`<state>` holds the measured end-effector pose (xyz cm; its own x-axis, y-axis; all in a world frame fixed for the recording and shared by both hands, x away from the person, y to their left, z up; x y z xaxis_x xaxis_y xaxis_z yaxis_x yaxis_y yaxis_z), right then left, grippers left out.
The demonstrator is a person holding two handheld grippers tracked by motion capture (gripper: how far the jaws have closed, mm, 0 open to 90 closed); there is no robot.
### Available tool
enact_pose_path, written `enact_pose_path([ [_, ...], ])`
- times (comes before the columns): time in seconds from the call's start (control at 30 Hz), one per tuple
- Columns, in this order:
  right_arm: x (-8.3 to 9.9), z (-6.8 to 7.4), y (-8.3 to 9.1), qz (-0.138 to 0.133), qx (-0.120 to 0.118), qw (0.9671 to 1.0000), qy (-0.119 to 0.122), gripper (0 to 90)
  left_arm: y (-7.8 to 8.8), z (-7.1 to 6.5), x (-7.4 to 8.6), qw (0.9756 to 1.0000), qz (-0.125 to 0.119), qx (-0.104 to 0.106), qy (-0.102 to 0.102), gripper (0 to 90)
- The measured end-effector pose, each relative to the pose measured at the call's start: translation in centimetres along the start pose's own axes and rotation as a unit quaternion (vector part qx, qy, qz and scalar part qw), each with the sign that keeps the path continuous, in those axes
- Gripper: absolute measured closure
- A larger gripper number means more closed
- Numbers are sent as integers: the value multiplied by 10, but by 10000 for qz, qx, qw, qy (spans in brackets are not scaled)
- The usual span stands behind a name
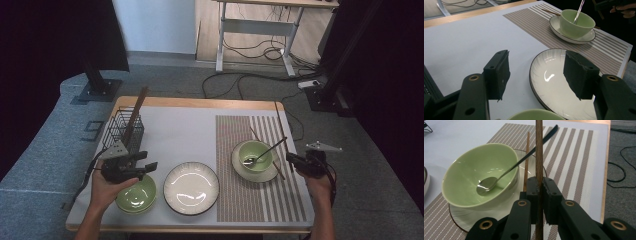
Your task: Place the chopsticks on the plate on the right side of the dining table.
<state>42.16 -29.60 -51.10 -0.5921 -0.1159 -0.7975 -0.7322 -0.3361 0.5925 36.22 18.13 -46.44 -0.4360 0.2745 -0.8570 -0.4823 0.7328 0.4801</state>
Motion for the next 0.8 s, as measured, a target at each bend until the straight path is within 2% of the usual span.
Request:
enact_pose_path([
  [0.63,8,-18,-1,-5,234,9990,-383,842,0,0,0,10000,16,-5,-17,378],
  [0.8,10,-21,-3,46,327,9986,-403,842,0,0,1,10000,27,-6,-24,378],
])
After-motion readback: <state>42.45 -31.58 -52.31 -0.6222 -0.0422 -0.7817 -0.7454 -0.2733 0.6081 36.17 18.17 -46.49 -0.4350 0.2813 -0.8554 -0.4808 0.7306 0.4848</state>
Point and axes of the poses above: each handheld gripper's, and its own axes: y roughly backward along the jaws, x roughly out of its underside, z roughly to its left, the point moved 10 cm from there along -y, roughly forward along the jaws, and after that the axes turned 4 degrees about x, right-handed, at the moved point
